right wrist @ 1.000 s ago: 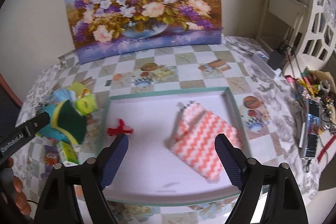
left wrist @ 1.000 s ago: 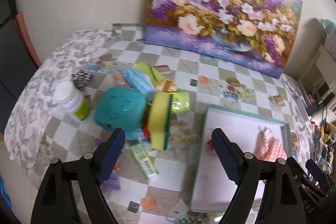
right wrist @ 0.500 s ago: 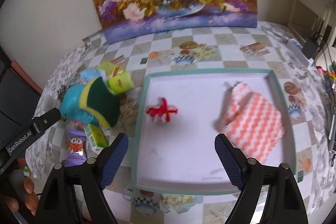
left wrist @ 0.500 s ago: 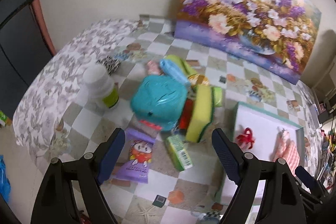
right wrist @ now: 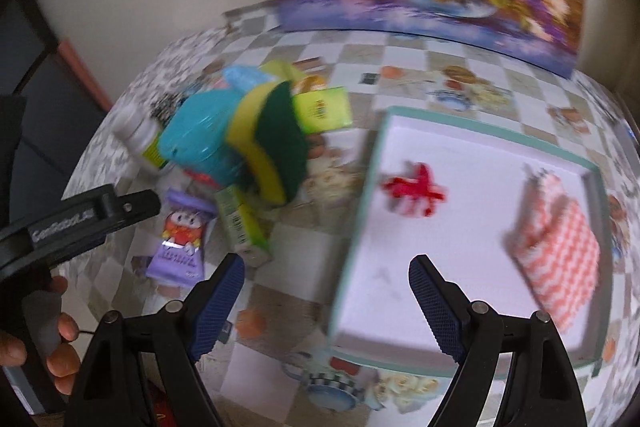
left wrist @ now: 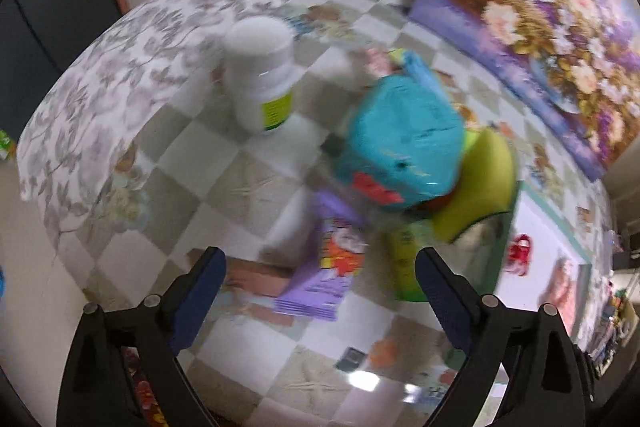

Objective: Organize soft objects
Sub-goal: 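Grasp the purple snack packet with the left tool while the right tool grasps the green tissue pack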

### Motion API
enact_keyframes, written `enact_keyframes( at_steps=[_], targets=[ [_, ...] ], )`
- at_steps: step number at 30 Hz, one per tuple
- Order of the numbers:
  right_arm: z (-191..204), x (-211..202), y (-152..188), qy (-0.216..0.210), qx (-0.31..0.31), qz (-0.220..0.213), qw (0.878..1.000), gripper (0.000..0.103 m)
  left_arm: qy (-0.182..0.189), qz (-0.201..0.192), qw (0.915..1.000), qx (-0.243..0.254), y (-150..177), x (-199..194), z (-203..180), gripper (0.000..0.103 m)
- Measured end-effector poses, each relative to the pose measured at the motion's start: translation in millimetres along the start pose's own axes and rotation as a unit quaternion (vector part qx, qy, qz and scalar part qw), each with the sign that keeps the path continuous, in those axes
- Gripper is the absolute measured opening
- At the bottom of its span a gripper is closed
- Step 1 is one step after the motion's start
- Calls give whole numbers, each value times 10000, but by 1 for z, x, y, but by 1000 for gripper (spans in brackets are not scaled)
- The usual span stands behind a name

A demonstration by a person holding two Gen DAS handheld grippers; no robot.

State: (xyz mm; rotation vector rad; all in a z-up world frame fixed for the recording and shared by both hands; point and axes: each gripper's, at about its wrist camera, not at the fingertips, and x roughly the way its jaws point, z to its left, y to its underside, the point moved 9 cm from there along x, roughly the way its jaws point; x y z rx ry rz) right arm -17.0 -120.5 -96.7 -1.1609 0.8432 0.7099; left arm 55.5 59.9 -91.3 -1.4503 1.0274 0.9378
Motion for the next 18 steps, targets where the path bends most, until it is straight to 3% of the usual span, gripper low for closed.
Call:
enact_keyframes(
  at_steps=[10, 18],
  targets=[
    [49, 41, 7, -166, -576, 238, 9979, 85, -117, 554, 9982, -186, 8, 33, 14, 96],
    [60, 67, 12, -241, -589, 387, 9972, 67, 93, 706, 9971, -285, 3, 57, 17, 95]
  ],
)
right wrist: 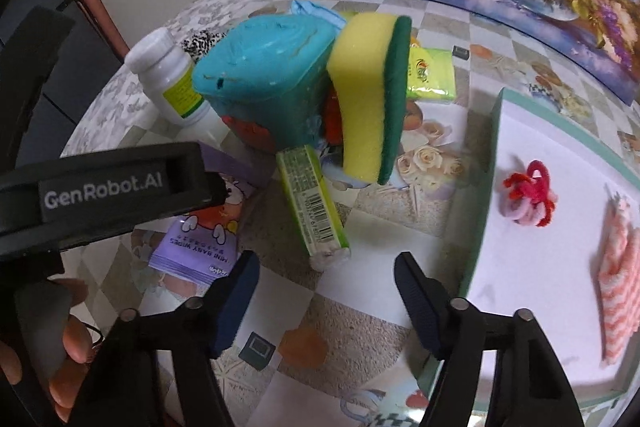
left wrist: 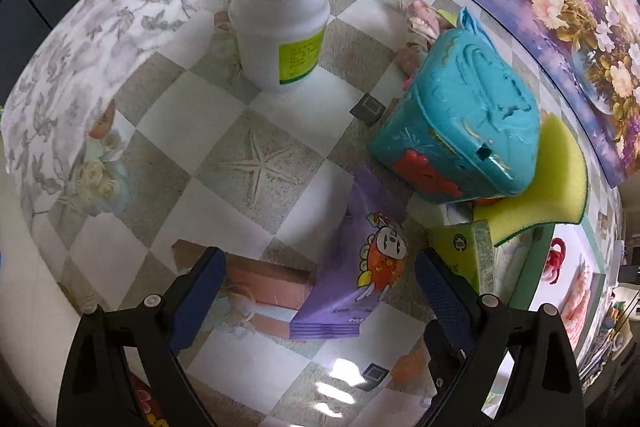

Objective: Organize soft objects
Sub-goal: 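Grasp the purple snack packet with the left tool while the right tool grasps the green tissue pack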

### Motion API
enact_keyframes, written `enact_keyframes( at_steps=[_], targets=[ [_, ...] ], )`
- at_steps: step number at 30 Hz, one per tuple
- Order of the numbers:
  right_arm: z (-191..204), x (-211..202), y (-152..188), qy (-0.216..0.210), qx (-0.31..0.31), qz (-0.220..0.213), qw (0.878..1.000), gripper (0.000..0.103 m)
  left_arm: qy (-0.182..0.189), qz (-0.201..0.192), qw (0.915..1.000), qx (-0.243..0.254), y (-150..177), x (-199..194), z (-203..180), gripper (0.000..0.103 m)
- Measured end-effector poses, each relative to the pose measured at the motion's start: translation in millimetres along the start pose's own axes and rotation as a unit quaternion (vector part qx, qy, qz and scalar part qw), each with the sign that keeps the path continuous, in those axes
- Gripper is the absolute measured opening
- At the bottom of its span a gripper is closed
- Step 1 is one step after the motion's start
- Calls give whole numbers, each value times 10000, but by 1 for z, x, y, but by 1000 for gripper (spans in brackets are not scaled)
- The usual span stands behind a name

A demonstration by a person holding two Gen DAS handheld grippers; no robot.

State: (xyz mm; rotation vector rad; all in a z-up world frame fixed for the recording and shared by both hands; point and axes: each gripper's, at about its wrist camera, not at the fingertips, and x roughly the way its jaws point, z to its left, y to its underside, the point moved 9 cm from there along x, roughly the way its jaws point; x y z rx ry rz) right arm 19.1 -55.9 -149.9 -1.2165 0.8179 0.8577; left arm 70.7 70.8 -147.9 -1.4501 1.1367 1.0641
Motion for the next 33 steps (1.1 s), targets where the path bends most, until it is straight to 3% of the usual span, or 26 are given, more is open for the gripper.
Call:
enact_keyframes(
  at_steps=[10, 12, 19, 21, 29, 31, 33],
  targets=[
    [-6, 9, -8, -67, 145, -87, 9998, 62, 82, 223, 9997, 34, -3, 19, -1, 88],
    [-7, 10, -10, -93, 139, -103, 9998, 52, 82, 254, 9996, 54, -3, 22, -2, 88],
    [0, 10, -13, -166, -20, -162, 9997, 45, 151, 318, 9994, -18, 0, 30, 1, 88],
    [4, 10, -13, -187, -55, -176, 9997, 38, 142, 339, 9993, -12, 1, 31, 0, 88],
    [7, 12, -14, -237, -53, -186, 9995, 29, -42, 302, 9994, 162, 0, 38, 0, 71],
    [7, 11, -14, -256, -72, -198, 9995, 27, -130, 226, 9994, 239, 2, 33, -5, 47],
    [7, 9, -13, -280, -108, -193, 9994, 25, -72, 208, 9995, 232, 1, 31, -11, 46]
  ],
)
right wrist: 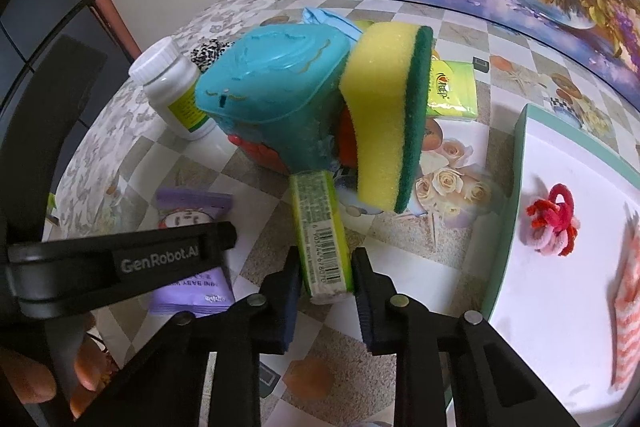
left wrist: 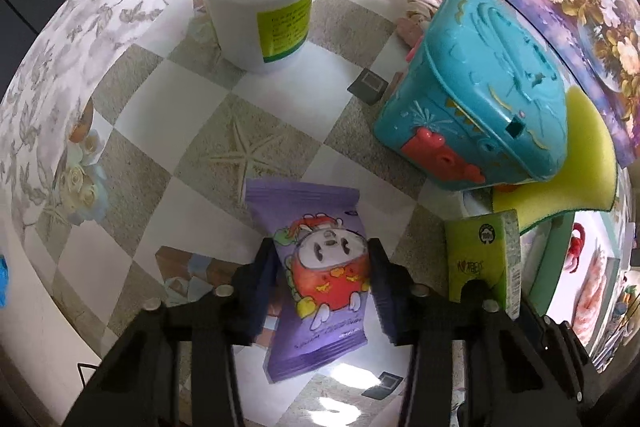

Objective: Organize soft objects
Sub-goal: 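Grasp the purple snack packet with the left tool while the right tool grasps the green tissue pack, then carry the purple packet and green tissue pack into the white tray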

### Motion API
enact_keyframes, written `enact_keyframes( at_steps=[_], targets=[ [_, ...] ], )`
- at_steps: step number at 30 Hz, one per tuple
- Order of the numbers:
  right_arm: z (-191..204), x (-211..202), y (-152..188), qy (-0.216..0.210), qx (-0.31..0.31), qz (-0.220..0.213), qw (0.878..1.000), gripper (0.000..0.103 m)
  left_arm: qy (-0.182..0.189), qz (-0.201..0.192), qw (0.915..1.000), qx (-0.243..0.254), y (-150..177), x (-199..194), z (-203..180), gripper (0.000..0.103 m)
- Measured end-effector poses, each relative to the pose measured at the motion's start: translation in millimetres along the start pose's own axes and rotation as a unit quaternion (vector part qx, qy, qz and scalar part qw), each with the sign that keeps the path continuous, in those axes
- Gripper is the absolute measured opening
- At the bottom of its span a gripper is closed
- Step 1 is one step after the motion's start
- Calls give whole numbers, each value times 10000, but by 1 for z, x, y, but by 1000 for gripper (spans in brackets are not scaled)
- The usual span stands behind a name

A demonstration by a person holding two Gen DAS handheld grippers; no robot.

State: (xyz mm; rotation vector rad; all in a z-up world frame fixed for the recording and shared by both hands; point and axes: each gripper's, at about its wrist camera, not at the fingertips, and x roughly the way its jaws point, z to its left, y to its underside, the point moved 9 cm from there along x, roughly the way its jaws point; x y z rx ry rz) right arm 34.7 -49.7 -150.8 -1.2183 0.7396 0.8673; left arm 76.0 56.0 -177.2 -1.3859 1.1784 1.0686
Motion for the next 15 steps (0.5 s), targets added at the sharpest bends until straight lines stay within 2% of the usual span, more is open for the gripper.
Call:
enact_keyframes(
  at_steps=[8, 15],
  targets=[
    [-1, -5, 2, 11, -50, 18, 10000, 24, 208, 10, 9998, -82, 3, -7, -2, 43],
    [-8, -20, 6, 92, -113, -38, 9999, 23, 289, -235, 9993, -52, 2, -34, -5, 43]
  ],
)
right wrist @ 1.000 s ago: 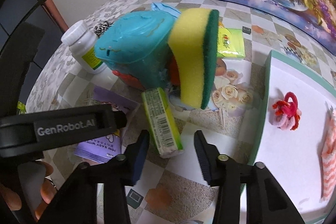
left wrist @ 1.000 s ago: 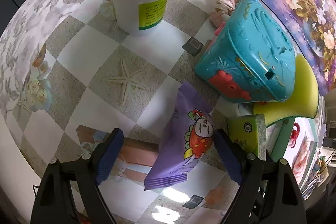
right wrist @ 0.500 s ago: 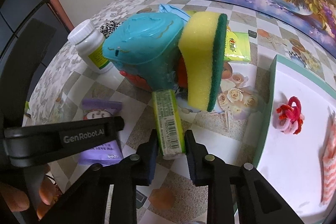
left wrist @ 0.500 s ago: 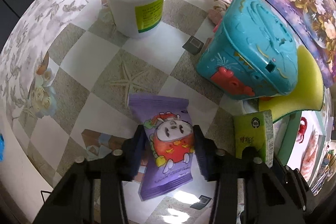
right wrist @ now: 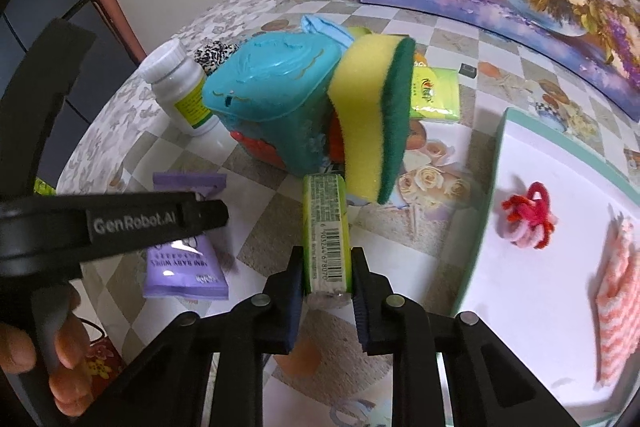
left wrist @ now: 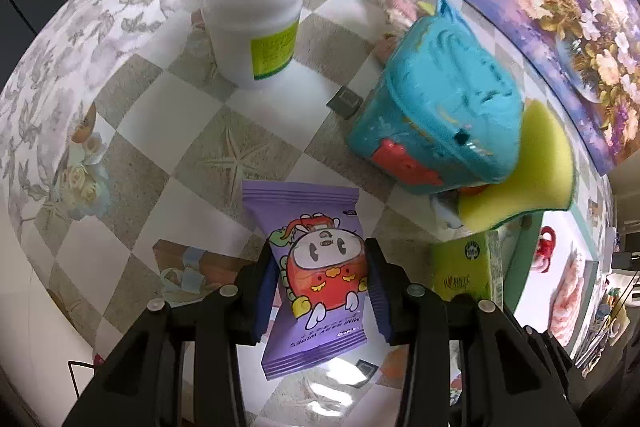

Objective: Organize soft objects
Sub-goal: 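Carry the purple packet and green tissue pack into the white tray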

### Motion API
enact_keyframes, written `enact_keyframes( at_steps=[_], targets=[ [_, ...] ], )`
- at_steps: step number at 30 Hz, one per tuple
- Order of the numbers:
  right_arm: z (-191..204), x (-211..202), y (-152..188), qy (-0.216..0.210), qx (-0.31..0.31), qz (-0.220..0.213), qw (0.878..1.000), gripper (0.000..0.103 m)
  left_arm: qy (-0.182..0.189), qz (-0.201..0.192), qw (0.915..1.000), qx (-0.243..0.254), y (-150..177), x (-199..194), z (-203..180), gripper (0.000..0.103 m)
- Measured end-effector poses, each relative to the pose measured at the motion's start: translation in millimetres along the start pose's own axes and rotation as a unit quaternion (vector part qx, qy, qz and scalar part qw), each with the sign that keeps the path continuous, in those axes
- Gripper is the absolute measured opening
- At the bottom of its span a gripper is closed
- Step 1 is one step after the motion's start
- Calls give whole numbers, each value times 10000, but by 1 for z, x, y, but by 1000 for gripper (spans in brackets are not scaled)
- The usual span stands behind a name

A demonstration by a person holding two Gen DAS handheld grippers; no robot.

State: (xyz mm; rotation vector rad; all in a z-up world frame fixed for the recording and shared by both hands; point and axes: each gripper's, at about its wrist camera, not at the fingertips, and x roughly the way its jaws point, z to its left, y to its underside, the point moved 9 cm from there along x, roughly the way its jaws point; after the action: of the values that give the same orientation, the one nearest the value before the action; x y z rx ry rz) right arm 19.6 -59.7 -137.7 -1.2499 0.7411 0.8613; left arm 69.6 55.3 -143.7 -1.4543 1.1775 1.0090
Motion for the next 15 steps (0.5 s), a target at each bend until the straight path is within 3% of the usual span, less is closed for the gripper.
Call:
enact_keyframes(
  at_steps=[15],
  targets=[
    [-12, -68, 4, 167, -163, -474, 9986, 23, 249, -947, 9951, 110, -1, -68, -25, 43]
  ],
)
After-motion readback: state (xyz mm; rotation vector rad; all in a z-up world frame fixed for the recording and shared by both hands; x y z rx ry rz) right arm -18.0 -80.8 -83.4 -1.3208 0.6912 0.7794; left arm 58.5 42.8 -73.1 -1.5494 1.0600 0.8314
